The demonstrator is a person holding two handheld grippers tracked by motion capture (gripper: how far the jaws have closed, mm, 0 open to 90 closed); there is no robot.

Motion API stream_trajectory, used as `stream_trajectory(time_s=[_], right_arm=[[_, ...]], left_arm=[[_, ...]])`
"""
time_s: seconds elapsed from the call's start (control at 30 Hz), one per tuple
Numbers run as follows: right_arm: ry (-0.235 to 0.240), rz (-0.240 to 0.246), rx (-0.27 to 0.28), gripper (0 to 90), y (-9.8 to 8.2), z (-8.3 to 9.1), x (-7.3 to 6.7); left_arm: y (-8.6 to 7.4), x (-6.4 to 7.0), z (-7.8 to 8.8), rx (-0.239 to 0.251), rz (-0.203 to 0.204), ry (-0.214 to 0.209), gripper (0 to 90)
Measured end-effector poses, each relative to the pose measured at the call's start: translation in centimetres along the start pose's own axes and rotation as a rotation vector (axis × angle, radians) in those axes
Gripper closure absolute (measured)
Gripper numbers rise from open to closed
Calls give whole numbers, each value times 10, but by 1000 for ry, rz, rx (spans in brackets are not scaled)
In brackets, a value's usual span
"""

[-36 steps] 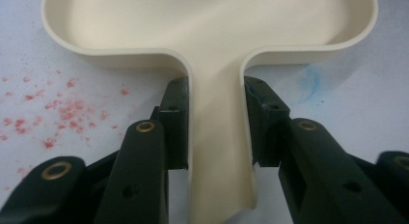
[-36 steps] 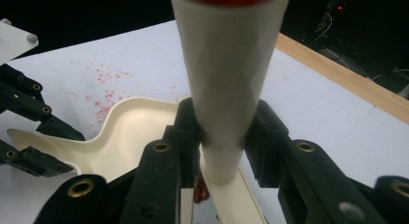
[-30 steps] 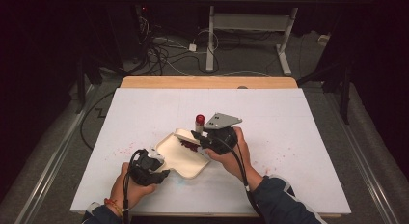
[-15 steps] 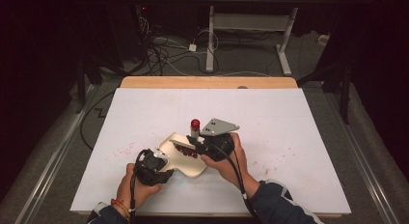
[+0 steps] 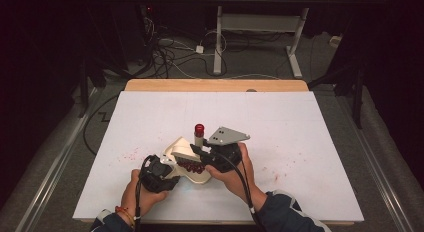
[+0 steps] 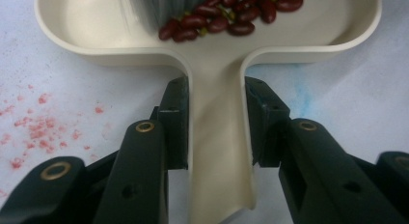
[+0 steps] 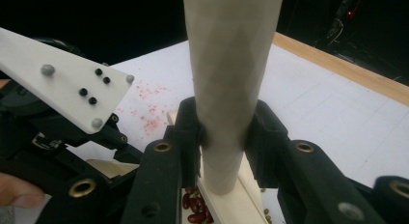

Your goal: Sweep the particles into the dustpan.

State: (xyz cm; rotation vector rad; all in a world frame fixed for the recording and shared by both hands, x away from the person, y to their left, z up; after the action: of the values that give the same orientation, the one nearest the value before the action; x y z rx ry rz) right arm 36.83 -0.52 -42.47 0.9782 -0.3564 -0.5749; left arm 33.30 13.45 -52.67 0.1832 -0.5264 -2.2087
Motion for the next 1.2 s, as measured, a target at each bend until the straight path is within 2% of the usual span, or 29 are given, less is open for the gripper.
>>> stream_trajectory(time_s=[0.13, 0.37, 0.47, 0.6, 0.7, 0.8, 0.97, 1.1, 1.2], right_arm=[[6, 7, 11, 701, 1, 2, -3], [12, -10, 33, 702, 4, 3, 4], [-13, 7, 57, 702, 7, 4, 11], [-8, -22, 107, 703, 12, 9, 24], [-18, -20, 130, 703, 16, 16, 31], [-11, -24, 154, 702, 21, 25, 38], [-15, -45, 163, 702, 26, 43, 52], [-42, -51, 170, 702, 27, 56, 64], [-111, -24, 160, 702, 24, 64, 75]], left_arm=[[0, 0, 0, -1, -3, 0, 638], [-1, -2, -2, -4, -8, -3, 638], [-1, -4, 0, 2, -20, -5, 639], [-2, -7, 1, 16, -22, -10, 640], [-4, -10, 4, 10, -37, 0, 640], [-6, -11, 8, 23, -51, 0, 641], [-12, -14, 13, 30, -72, -4, 641], [-18, -15, 16, 25, -87, -18, 641], [-21, -13, 19, 19, -106, -22, 641]])
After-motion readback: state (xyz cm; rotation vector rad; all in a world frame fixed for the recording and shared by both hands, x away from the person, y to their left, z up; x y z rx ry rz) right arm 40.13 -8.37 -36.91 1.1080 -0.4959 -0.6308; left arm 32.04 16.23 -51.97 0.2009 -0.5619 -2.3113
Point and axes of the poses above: each handheld gripper's, and its own axes: z roughly backward along the jaws, y roughly out of its top, x roughly to its right, the point moved 7 cm from there along -z, roughly forward along the jaws, and after that the axes turned 4 degrees about -x, right-handed, at the moved point
